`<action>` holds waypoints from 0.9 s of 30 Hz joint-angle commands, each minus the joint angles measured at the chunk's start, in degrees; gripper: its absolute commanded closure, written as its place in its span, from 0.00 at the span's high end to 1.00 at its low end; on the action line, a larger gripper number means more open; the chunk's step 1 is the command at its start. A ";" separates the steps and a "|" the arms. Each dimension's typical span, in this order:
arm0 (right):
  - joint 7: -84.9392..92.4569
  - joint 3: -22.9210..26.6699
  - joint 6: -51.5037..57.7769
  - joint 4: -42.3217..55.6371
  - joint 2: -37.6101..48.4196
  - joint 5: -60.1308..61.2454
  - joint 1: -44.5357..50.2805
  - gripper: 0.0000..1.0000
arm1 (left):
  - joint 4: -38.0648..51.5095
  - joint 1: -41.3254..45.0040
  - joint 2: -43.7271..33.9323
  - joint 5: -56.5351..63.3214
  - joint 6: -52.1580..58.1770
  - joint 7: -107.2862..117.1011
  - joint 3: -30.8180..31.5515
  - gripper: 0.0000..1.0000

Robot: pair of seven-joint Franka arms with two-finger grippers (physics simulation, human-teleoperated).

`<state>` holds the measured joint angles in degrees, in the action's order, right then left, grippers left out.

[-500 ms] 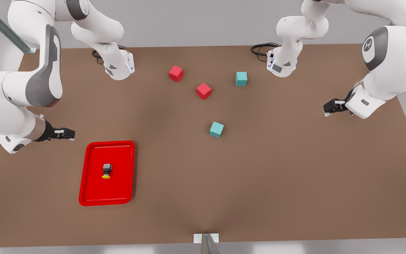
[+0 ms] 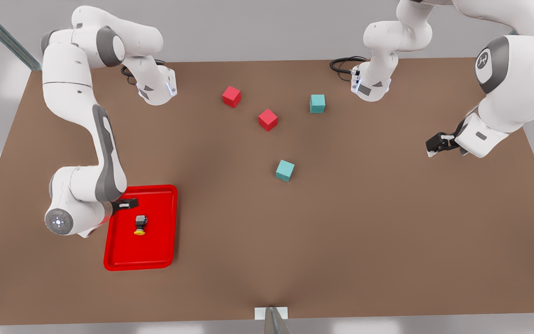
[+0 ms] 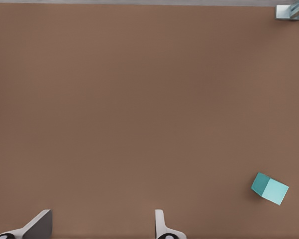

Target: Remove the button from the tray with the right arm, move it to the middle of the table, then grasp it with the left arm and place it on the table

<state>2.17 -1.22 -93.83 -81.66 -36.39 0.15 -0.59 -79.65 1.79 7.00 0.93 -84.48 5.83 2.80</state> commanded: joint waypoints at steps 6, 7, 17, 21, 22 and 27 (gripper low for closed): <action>-2.00 -0.01 -19.54 -1.40 -3.16 3.36 2.09 1.00 | 0.11 0.15 3.80 -0.05 -2.18 0.68 0.02 1.00; -2.00 -0.01 -22.00 -1.92 -3.43 3.27 2.26 1.00 | 0.11 0.15 4.68 -0.05 -3.76 0.68 0.02 1.00; -1.03 -0.01 -39.23 -13.53 -2.81 1.69 2.00 1.00 | 0.11 0.15 6.00 0.04 -4.38 0.68 0.02 1.00; -1.03 0.17 -40.20 -13.17 -2.99 -0.77 1.47 1.00 | 0.11 0.15 6.00 -0.05 -4.38 0.59 0.02 1.00; -1.03 0.26 -40.20 -13.35 -3.08 -0.77 1.47 1.00 | 0.11 0.15 6.00 -0.05 -4.38 0.68 0.02 1.00; -1.82 0.43 -40.20 -13.70 -4.57 -0.77 2.09 1.00 | 0.11 0.59 6.53 0.04 -4.38 0.68 0.02 1.00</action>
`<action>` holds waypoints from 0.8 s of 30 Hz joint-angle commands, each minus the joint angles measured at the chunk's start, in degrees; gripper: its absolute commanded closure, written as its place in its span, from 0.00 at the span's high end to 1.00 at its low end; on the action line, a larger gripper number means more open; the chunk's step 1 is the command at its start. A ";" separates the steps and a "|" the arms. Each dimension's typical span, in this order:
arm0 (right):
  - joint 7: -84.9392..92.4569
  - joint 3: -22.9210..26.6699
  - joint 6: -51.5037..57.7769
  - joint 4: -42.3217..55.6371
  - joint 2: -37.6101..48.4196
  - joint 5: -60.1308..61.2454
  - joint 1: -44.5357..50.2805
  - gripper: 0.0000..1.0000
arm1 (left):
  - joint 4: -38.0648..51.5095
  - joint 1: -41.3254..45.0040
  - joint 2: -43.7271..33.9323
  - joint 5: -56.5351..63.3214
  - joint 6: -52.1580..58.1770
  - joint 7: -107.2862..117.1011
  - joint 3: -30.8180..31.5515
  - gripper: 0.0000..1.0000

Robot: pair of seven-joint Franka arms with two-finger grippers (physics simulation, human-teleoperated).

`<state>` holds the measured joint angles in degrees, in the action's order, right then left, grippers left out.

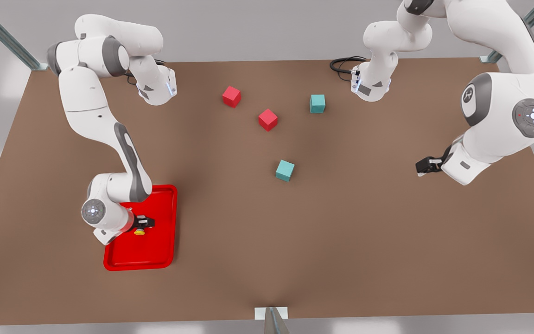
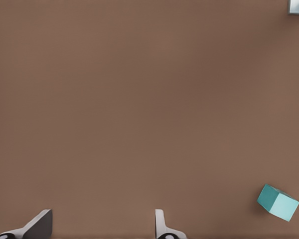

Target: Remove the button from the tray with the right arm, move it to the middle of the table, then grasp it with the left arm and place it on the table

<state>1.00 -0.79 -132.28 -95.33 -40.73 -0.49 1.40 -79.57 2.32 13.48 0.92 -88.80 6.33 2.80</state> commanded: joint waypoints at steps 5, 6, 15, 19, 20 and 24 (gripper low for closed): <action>-0.73 0.09 -1.75 0.06 -0.93 -0.66 0.01 0.83 | 0.03 0.06 0.32 0.05 -0.41 0.18 0.01 1.00; -1.35 0.00 -1.75 0.15 -0.93 -0.66 0.01 0.66 | 0.03 0.06 0.41 0.05 -0.41 0.18 0.01 1.00; -2.84 0.00 0.26 1.11 -0.14 -0.66 1.76 0.42 | 0.03 0.06 0.41 0.05 -0.50 0.18 0.01 1.00; -7.84 -0.61 8.87 3.05 3.02 -0.04 4.66 0.40 | 0.03 0.41 0.41 0.05 -0.50 0.18 0.01 1.00; -10.31 -0.61 10.20 4.01 3.11 0.14 6.59 0.40 | 0.03 0.50 0.41 0.05 -0.50 0.26 0.01 1.00; -23.05 -0.52 12.49 10.33 3.02 4.70 15.73 0.40 | 0.03 0.58 0.41 0.05 -0.50 0.26 0.01 1.00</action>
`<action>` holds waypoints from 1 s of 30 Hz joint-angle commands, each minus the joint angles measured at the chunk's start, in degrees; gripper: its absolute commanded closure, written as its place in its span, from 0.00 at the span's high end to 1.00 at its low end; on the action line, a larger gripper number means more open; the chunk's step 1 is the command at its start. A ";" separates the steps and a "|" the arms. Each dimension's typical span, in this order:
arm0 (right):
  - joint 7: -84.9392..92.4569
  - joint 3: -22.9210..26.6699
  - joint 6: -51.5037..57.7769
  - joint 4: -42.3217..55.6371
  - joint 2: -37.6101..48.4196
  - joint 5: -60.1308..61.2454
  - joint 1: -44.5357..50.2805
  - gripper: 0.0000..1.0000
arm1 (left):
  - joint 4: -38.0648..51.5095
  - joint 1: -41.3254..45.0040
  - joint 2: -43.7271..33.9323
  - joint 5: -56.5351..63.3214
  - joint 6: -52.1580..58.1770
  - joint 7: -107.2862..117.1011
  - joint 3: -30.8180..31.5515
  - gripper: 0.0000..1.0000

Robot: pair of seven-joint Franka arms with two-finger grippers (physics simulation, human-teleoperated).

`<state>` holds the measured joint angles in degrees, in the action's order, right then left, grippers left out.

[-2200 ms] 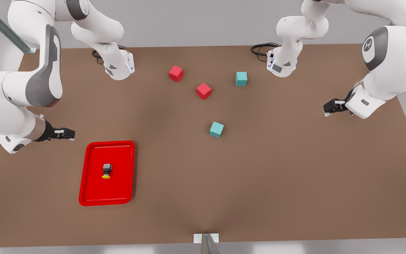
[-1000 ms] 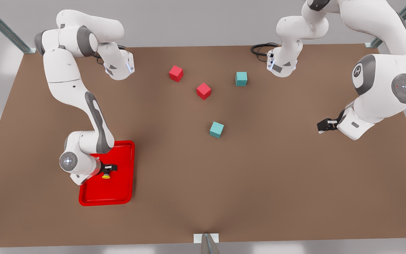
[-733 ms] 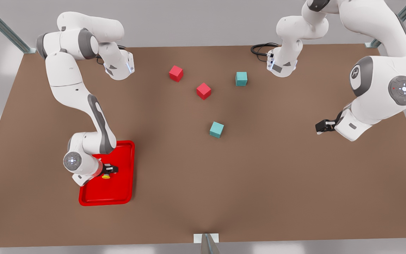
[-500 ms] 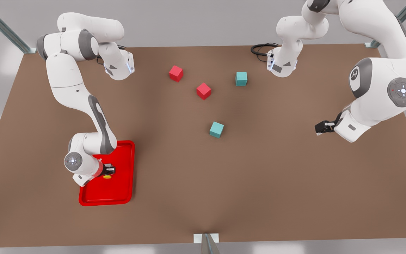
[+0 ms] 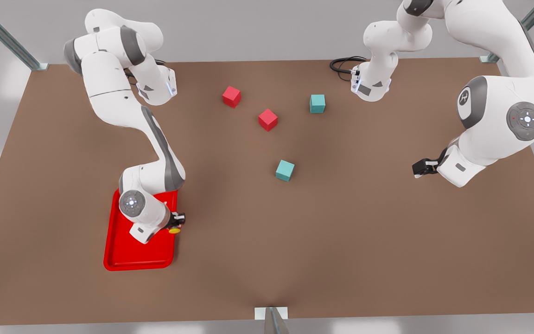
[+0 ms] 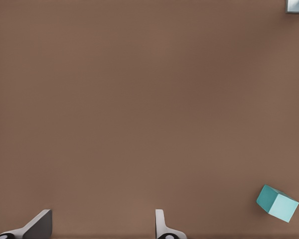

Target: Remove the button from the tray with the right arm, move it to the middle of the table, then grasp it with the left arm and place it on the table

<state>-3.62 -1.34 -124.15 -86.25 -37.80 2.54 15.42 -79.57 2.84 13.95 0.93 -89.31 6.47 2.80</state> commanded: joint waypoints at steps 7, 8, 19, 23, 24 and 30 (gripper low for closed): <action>-41.11 0.20 9.62 21.81 -11.59 9.32 15.07 0.41 | 0.03 0.32 0.29 0.04 0.01 0.12 0.01 1.00; -43.74 0.20 9.62 26.74 -14.84 10.20 17.01 0.41 | 0.03 0.32 0.29 0.04 0.01 0.21 0.01 1.00; -55.61 0.64 0.22 42.65 -32.25 16.35 24.48 0.43 | 0.03 0.32 1.08 0.04 -0.86 0.12 0.01 1.00; -55.70 0.64 -1.27 42.57 -33.31 16.35 24.66 0.72 | 0.03 0.32 1.08 0.04 -0.86 0.12 0.01 1.00; -55.70 0.64 -1.54 42.57 -33.31 16.35 24.74 0.86 | 0.03 0.32 1.08 0.04 -0.86 0.12 0.01 1.00; -54.91 0.90 13.56 42.04 -23.39 17.15 20.44 1.00 | 0.20 3.64 3.00 -0.31 -1.57 3.35 0.01 1.00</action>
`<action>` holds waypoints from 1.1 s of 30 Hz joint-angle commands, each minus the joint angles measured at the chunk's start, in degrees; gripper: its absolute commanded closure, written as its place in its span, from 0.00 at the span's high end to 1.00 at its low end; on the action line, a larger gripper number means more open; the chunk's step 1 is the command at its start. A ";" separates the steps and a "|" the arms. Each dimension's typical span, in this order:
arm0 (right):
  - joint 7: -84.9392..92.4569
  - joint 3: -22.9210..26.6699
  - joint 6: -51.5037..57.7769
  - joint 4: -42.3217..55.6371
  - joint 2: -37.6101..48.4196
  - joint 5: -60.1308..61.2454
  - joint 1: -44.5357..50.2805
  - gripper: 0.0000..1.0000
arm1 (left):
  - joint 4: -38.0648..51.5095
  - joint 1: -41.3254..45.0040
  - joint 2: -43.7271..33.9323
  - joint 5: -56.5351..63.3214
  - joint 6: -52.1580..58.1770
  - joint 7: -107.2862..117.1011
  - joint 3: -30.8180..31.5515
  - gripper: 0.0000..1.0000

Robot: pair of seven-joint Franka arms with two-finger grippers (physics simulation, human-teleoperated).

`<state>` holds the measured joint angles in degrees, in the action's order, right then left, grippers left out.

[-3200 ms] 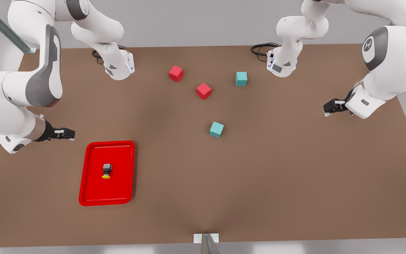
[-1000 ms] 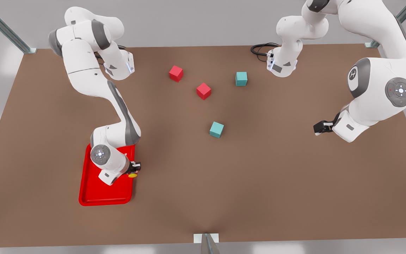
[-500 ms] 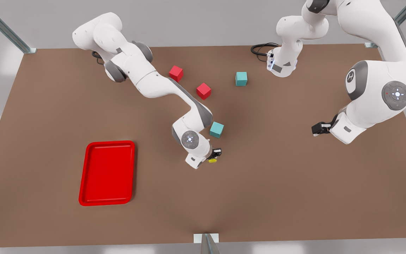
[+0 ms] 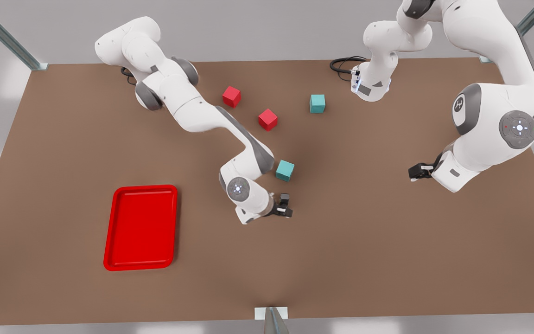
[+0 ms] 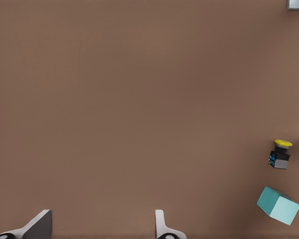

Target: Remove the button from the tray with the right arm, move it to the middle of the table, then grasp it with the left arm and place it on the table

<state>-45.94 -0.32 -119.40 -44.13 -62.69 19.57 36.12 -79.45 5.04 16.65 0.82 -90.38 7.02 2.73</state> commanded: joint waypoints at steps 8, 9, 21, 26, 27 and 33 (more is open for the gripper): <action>48.32 1.91 24.56 -46.21 53.72 -22.91 -29.88 1.00 | 0.17 32.85 23.16 -6.00 -28.89 53.44 0.35 1.00; 44.98 1.64 32.29 -42.45 53.90 -22.20 -30.15 1.00 | 0.09 34.43 25.53 -6.18 -34.07 55.73 0.09 1.00; 42.16 1.91 33.27 -38.92 53.37 -23.35 -30.32 1.00 | -3.87 33.02 33.45 3.32 -50.43 47.56 0.00 1.00; 42.25 1.91 33.27 -38.84 53.37 -23.61 -30.41 1.00 | -4.49 33.20 34.59 3.75 -50.43 45.19 -0.09 1.00; 42.25 1.99 33.27 -38.84 53.37 -23.70 -30.41 1.00 | -4.49 33.20 34.59 3.75 -50.34 45.19 0.00 1.00; 41.64 1.99 32.65 -37.34 50.30 -23.87 -30.15 1.00 | -4.49 32.93 34.15 3.67 -48.32 42.90 -0.09 1.00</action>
<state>-11.34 1.66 -86.63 -81.58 -12.02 -4.19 5.92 -83.96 37.99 50.90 4.34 -139.06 46.21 2.64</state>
